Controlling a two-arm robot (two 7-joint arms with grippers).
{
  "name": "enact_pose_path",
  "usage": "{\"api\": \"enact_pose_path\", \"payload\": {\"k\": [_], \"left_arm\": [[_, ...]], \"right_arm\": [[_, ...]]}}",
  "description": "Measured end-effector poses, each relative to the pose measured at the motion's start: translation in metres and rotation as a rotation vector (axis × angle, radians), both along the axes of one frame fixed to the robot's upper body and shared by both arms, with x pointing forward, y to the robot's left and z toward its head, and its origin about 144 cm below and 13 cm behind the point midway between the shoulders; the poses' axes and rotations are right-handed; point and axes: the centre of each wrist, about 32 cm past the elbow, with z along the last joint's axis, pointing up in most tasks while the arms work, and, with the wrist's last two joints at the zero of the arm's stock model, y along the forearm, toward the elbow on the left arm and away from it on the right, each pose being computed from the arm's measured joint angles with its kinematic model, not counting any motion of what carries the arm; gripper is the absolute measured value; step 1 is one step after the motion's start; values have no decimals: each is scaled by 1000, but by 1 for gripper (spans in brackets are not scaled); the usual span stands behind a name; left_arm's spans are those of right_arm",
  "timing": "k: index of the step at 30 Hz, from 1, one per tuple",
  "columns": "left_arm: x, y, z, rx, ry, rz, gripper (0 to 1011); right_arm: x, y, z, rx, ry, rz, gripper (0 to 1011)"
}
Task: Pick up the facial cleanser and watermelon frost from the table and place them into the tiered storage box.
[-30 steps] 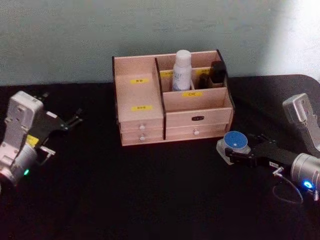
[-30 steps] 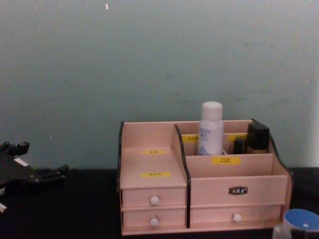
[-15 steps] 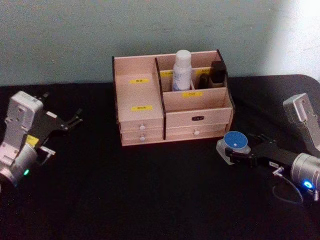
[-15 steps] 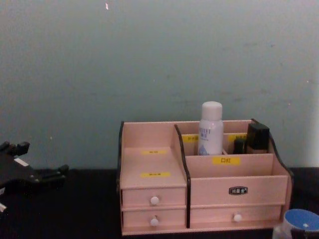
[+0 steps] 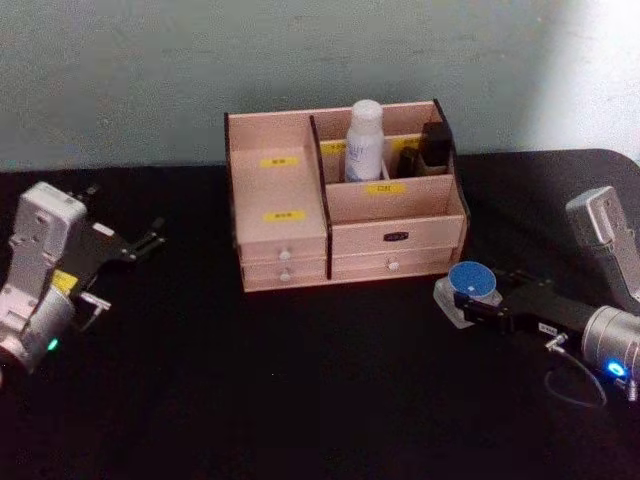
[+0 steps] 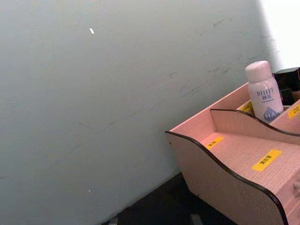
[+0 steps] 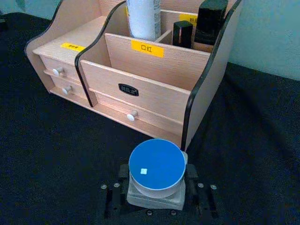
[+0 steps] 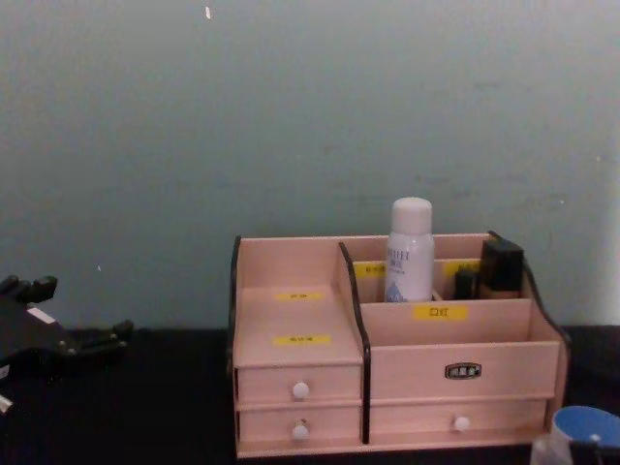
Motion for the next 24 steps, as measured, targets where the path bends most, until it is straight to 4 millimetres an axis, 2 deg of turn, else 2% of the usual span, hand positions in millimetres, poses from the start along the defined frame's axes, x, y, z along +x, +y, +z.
{"api": "enact_pose_path", "payload": {"k": [5, 24], "left_arm": [[0, 0, 0, 0, 0, 0, 1001], [0, 0, 0, 0, 0, 0, 1001]], "right_arm": [[0, 0, 0, 0, 0, 0, 698], [0, 0, 0, 0, 0, 0, 698]]}}
